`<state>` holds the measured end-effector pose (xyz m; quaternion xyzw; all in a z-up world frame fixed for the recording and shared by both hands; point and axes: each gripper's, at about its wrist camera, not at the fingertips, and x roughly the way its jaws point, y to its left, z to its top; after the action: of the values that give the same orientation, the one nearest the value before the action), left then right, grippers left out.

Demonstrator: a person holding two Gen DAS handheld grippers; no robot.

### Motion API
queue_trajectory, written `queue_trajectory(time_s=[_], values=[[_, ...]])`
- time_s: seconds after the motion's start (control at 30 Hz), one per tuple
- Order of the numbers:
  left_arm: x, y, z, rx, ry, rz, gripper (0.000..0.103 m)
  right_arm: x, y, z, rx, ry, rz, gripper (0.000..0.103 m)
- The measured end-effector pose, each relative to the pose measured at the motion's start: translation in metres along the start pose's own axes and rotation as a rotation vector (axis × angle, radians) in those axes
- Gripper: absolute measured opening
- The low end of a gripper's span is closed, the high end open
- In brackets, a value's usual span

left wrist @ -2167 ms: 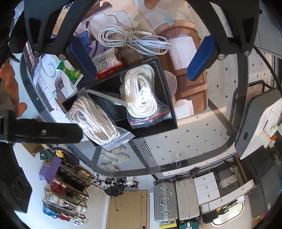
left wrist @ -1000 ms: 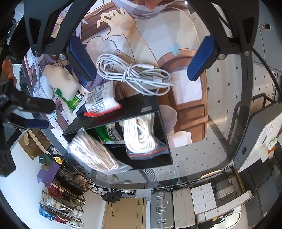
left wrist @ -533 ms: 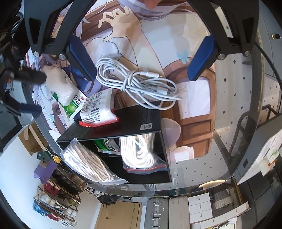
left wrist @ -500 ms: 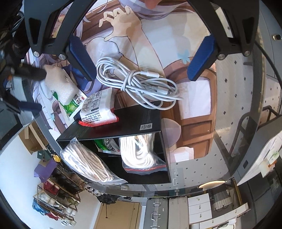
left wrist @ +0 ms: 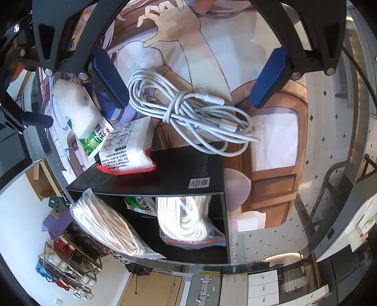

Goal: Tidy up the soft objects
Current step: 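Move left tool to the white cable coil while right tool approaches the white foam sheet, then close left tool on the white cable while right tool grasps the foam sheet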

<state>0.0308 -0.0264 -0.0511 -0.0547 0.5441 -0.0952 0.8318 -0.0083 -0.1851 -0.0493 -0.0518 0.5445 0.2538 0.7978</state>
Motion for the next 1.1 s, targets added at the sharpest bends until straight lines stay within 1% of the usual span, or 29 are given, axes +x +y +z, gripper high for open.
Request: queue_trajectory(time_s=[0.03,0.1,0.37,0.43,0.6,0.73,0.93,1.03,1.1], values=[[0.001,0.0,0.001,-0.003,0.001,0.0,0.103,0.0,0.001,0.0,-0.003,0.0,-0.002,0.097],[0.003,0.0,0.001,-0.01,0.004,0.001,0.103,0.0,0.002,-0.001,-0.008,0.005,-0.001,0.092],[0.007,0.002,0.005,-0.034,-0.004,0.002,0.103,0.001,0.006,-0.004,-0.022,0.013,-0.004,0.085],[0.008,0.001,0.007,-0.035,0.0,0.014,0.103,0.002,0.007,-0.004,-0.023,0.014,-0.004,0.083],[0.01,-0.002,0.009,-0.028,0.003,0.049,0.103,0.004,0.009,-0.002,-0.027,0.016,-0.011,0.075],[0.013,-0.007,0.005,0.008,-0.011,0.088,0.103,0.008,0.01,-0.001,-0.038,0.019,-0.023,0.073],[0.015,-0.007,0.005,-0.002,-0.021,0.101,0.103,0.016,0.01,0.0,-0.046,0.024,-0.047,0.071],[0.015,-0.009,0.003,-0.007,-0.028,0.11,0.102,0.021,0.007,0.002,-0.04,0.03,-0.046,0.065],[0.014,-0.009,0.002,-0.003,-0.035,0.118,0.101,0.025,0.006,0.003,-0.044,0.033,-0.045,0.06]])
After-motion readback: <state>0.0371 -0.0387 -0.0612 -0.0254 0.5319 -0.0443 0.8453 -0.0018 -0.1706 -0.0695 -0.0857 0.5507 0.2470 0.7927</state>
